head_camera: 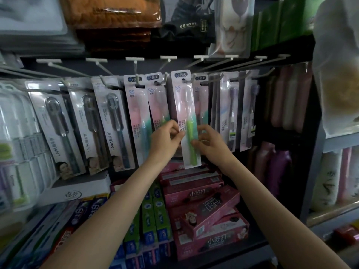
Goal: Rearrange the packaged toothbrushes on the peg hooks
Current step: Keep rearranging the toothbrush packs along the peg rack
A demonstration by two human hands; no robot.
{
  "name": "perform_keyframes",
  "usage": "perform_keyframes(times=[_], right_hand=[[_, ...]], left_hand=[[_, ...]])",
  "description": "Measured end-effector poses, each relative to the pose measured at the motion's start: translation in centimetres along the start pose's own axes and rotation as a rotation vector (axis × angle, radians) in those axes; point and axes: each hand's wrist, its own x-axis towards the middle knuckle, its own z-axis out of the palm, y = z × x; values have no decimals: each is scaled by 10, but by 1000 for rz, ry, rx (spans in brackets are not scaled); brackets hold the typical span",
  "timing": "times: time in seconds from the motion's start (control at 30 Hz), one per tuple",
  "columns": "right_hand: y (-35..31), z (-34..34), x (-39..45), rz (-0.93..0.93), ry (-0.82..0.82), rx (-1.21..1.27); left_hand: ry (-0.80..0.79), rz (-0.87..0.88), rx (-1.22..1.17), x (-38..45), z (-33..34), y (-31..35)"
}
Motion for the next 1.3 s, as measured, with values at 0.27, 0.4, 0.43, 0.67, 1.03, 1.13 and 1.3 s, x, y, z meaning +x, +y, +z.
perform_keyframes(times=[0.27,0.4,0.43,0.67,1.03,1.13,1.3], right_hand=[[6,-6,-3,-63,275,-264],[-19,18,-4,-312,335,-241],[-24,28,-3,-337,274,-232],[-27,88,22,-253,249,-416],[-45,83,12,-142,234,-315],[-61,71,5,-103,175,-336],[-87,35,-4,-83,81,-669]], left_hand=[[72,125,186,-12,-17,-5],[371,191,313,-30,-44,-31],[407,144,335,-31,-48,-38],[323,-24,365,-36,-57,-48],[237,-10,181,-37,-74,-48],[229,7,189,-37,-78,-46],[226,11,200,-40,-80,-43]])
